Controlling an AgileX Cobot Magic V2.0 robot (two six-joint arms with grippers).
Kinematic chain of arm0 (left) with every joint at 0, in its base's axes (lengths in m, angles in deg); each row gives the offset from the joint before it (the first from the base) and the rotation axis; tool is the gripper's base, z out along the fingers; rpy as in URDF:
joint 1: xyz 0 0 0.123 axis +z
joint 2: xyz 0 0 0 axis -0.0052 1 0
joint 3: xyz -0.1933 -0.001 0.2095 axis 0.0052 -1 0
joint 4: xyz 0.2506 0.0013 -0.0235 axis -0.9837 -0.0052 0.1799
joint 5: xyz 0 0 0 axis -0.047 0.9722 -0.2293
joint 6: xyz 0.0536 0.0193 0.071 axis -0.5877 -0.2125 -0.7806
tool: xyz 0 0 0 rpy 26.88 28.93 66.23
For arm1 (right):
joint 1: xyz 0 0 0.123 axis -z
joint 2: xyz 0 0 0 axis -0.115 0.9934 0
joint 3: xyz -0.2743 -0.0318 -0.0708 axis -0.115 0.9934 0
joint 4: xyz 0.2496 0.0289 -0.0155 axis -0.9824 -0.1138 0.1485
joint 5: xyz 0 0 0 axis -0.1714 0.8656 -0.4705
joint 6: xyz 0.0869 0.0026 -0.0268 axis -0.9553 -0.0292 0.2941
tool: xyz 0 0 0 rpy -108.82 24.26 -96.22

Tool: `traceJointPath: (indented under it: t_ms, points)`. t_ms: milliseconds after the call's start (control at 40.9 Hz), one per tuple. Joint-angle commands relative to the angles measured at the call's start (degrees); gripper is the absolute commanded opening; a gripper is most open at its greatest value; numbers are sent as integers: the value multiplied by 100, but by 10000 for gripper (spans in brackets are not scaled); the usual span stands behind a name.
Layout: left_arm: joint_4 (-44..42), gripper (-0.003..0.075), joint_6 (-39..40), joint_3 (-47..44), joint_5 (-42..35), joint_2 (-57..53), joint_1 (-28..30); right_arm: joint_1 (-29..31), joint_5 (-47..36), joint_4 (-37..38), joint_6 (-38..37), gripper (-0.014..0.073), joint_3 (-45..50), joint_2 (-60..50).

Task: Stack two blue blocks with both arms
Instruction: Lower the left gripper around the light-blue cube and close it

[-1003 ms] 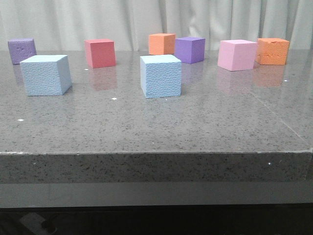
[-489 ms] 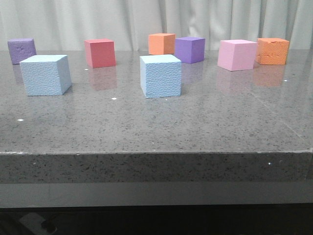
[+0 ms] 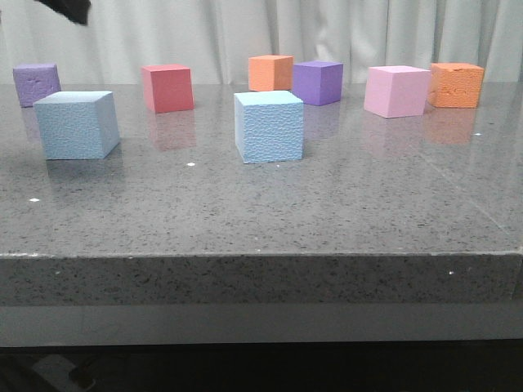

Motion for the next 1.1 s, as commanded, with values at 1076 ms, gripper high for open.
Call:
traceJointPath:
  t_ms: [1076]
  points:
    - [-223, 400, 750, 1255, 272, 1690, -56, 1, -387, -20, 51, 601, -130, 31]
